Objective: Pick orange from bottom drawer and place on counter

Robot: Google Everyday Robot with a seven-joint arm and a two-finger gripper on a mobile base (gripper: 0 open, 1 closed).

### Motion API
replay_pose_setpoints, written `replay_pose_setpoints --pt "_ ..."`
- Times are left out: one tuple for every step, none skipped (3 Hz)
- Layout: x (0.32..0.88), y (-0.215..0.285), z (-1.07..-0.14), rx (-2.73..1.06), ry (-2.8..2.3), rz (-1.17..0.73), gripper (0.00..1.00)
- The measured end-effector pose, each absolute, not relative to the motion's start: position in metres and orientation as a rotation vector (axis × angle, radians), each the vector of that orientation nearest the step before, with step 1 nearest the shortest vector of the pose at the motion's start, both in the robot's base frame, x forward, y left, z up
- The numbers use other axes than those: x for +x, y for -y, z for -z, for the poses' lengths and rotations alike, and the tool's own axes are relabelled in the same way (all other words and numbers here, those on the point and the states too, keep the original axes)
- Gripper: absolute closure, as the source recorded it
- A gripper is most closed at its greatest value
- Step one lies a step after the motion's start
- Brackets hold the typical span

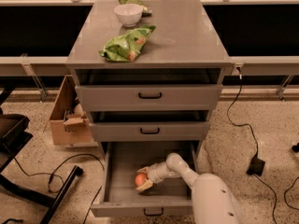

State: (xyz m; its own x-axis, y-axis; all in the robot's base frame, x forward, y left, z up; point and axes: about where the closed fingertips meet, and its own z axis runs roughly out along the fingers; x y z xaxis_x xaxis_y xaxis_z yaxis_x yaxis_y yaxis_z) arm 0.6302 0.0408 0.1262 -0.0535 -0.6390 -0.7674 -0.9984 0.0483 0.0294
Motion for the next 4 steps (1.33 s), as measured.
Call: replay_pose_setpoints --pt "0.629 -0.041 -0.148 -1.652 -1.731 -0.811 0.73" --pt "0.626 -0.029 -0.181 -1.611 -1.700 -0.843 0.96" --pt "0.611 0.030 -0.274 -1.594 -1.601 -0.937 1.00" --pt "0.596 0.103 -0.360 -1.641 -1.566 -0.972 1.00"
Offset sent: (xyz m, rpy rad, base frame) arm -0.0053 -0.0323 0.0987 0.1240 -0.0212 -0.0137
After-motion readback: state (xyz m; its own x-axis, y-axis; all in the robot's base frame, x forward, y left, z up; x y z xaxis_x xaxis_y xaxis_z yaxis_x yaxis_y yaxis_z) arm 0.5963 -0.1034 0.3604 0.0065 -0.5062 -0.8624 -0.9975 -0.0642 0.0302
